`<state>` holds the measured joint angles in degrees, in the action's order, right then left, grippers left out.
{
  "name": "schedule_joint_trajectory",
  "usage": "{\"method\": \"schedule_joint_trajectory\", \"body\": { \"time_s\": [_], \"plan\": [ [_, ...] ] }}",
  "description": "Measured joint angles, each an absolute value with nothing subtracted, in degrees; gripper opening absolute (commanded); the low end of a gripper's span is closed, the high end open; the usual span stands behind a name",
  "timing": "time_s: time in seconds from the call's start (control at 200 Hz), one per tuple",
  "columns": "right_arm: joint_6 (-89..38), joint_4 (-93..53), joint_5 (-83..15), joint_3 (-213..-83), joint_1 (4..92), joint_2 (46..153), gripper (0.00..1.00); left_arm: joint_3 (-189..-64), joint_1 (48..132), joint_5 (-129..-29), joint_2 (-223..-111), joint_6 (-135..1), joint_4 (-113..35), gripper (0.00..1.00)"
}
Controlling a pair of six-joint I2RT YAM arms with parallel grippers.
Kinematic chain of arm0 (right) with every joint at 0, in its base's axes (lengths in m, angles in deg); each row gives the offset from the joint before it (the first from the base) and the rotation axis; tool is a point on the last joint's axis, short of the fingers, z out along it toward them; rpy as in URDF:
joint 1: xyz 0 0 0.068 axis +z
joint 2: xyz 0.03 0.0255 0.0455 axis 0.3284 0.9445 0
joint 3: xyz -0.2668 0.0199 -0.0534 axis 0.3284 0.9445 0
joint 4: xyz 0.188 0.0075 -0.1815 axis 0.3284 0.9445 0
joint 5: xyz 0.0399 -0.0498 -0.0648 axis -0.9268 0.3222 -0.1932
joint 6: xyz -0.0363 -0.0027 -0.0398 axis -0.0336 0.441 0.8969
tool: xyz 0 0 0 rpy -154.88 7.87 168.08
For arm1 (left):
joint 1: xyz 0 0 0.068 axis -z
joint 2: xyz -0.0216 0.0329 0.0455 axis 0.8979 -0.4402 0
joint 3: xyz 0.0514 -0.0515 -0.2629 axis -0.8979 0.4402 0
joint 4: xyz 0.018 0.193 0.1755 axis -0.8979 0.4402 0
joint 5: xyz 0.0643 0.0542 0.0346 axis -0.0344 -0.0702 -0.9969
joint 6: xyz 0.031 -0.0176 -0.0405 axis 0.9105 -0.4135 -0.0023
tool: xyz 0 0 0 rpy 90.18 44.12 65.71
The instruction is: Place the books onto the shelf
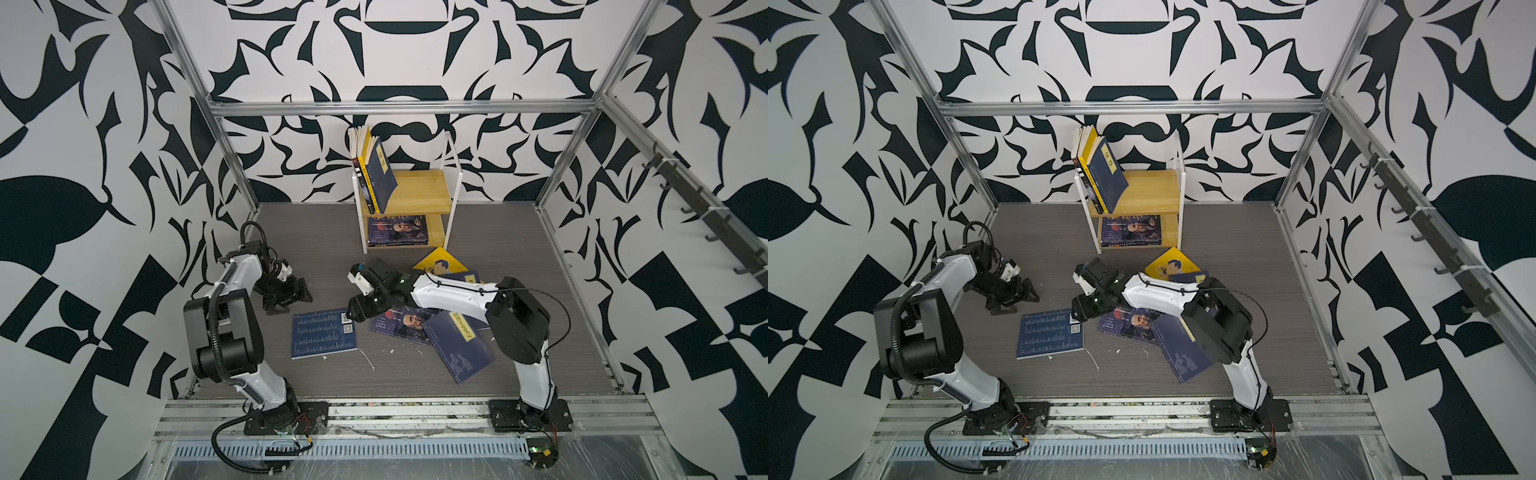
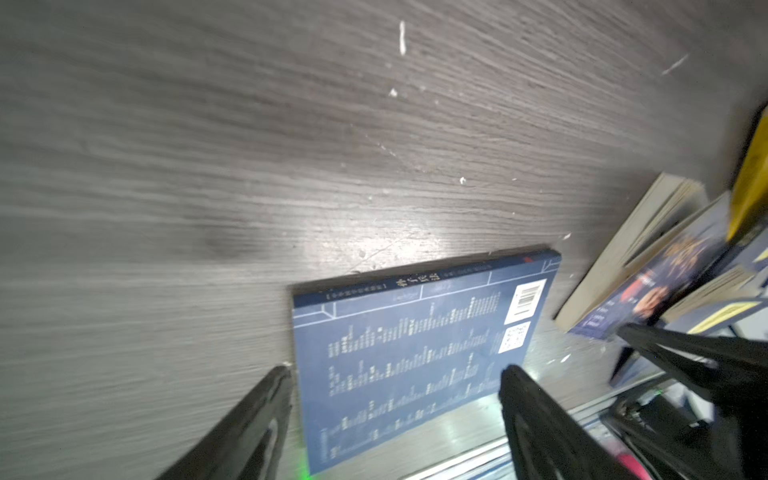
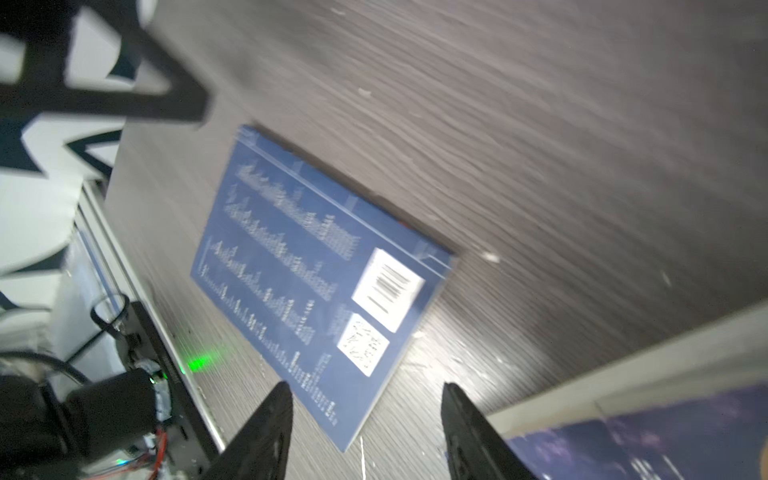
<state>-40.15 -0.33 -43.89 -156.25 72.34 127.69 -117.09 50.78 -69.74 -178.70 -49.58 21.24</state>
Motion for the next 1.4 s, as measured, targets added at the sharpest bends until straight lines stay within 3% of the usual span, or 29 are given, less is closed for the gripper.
{"method": "schedule_joint_trajectory", "body": {
  "time_s": [0.225,0.61,1.115,1.4],
  "plan": [
    [-49.95,0.68,-49.27,-158.19,69.98,131.39,0.57,-115.76,49.58,-70.65,-178.68,-52.95,20.63,0.84],
    [-55.19,4.85,-51.78,-163.85,71.0,136.46,0.55,-116.33,45.67,-70.0,-179.94,-61.28,20.67,0.81],
    [-60.15,5.05,-55.04,-168.38,69.85,140.94,0.53,-115.3,50.87,-67.55,-187.35,-65.89,17.7,0.6],
    [-62.91,0.79,-56.02,-166.63,68.16,140.06,0.43,-115.21,51.11,-68.18,-187.35,-66.02,17.22,0.53]
  ]
}}
